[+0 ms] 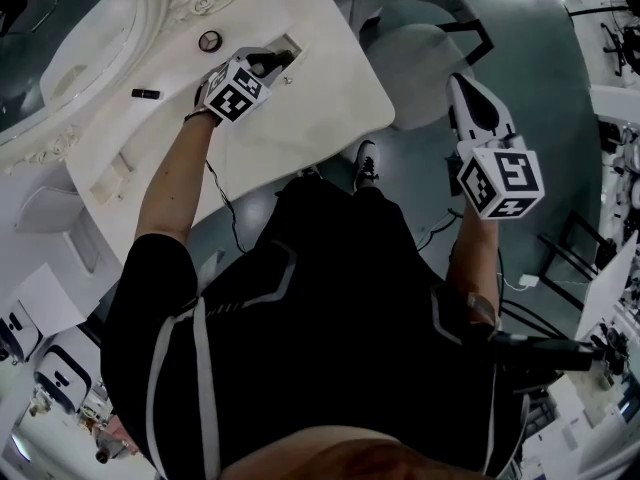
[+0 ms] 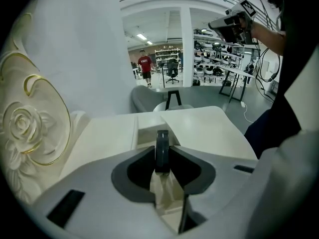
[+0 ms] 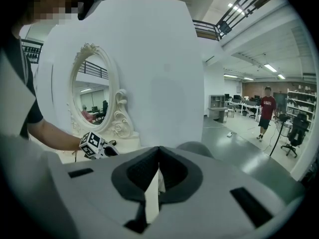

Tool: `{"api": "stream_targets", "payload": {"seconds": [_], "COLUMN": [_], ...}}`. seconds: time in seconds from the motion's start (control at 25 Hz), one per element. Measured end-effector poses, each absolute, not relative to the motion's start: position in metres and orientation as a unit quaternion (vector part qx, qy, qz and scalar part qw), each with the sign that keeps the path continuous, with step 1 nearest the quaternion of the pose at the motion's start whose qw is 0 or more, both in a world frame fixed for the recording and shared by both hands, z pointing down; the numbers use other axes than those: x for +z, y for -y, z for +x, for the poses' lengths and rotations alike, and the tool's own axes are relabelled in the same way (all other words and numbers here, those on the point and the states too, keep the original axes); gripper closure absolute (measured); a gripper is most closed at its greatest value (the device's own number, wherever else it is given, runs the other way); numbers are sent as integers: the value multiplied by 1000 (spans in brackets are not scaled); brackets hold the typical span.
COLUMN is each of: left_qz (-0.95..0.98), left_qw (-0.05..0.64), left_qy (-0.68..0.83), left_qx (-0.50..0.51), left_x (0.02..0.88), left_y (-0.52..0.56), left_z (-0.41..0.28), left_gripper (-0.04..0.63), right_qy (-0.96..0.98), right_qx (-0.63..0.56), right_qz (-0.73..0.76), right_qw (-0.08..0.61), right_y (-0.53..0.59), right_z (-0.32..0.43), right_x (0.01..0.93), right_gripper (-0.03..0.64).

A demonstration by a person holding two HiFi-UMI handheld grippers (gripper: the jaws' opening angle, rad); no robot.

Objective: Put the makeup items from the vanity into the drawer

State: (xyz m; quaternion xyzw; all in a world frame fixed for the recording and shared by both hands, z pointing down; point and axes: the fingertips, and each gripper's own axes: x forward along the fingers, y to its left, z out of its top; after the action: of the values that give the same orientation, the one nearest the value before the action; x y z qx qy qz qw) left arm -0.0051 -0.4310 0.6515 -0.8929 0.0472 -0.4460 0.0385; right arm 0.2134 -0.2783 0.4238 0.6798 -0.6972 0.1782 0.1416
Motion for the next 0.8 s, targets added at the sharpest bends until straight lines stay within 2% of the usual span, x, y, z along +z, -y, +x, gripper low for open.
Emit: {"api": "stream_targets", "payload": {"seconds": [0.8], "left_qz": [-899], "left_qw": [35], "left_qy": [-53], "left_qx": [-433], "left_x": [634], "left_y": [429], "left_z": [-3], "left_gripper": [497], "right_qy": [719], "right_qx": [174], "right_qz": [659], "right_qw": [136], "right_y": [281], "right_z": [211], "right_x": [418], "right_gripper": [612]}}
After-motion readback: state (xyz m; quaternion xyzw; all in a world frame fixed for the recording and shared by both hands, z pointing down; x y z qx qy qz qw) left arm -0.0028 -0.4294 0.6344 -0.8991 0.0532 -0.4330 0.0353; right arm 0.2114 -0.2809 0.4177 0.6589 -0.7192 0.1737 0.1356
